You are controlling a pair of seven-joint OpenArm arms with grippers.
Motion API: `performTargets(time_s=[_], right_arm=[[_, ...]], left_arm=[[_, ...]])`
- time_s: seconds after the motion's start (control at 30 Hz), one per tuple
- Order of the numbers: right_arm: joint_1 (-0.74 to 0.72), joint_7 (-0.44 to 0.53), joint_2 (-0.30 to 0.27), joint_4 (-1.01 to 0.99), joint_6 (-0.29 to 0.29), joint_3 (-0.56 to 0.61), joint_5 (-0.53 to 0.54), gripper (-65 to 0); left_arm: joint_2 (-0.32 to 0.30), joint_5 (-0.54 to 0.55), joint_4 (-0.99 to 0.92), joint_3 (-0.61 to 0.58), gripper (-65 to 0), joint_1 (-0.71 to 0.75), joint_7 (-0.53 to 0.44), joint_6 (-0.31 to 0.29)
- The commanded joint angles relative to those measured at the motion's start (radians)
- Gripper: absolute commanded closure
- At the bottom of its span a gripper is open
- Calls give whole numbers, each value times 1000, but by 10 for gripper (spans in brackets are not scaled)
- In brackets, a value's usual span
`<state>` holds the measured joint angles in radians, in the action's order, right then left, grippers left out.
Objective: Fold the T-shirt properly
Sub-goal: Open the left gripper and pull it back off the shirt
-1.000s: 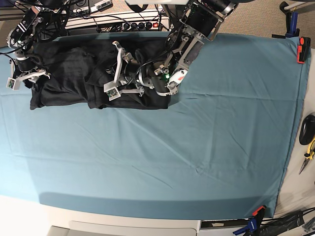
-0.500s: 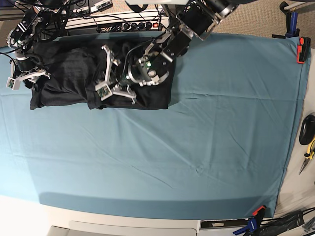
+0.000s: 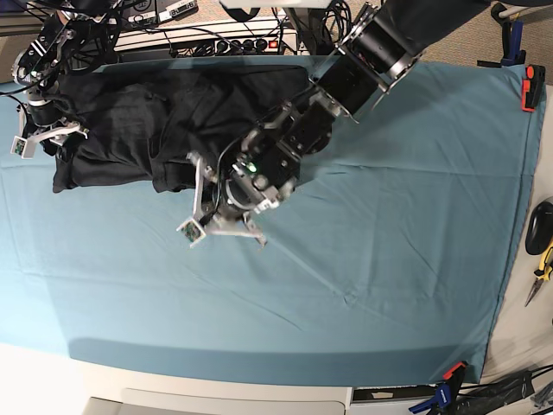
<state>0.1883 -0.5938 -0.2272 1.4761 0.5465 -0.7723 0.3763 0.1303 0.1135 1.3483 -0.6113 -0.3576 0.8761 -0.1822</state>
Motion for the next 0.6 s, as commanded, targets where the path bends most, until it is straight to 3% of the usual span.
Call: performTargets(time_s=[0.0,0.1,0.3,0.37,0.47,0.57], right_arm=[[-8,26,-19,14,3,-6,20,-234],[-8,27,-19,14,3,-6,21,-234],[-8,25,-19,14,3,-6,20,-234],[-8,26,-19,14,3,-6,21,-234],[-8,26,-19,14,3,-6,28,-234],[-8,26,-19,14,3,-6,27,-234]], left_arm=[[19,105,27,15,0,-32,41,-68],[19,468,56,83,0,-35,242,-261],[21,856,63,237,0,-11,322,-473],[16,900,58,257,0,8,340,-516],[-16,875,43,236,0,52,330,-516],[-55,759,18,204,0,102,206,-516]])
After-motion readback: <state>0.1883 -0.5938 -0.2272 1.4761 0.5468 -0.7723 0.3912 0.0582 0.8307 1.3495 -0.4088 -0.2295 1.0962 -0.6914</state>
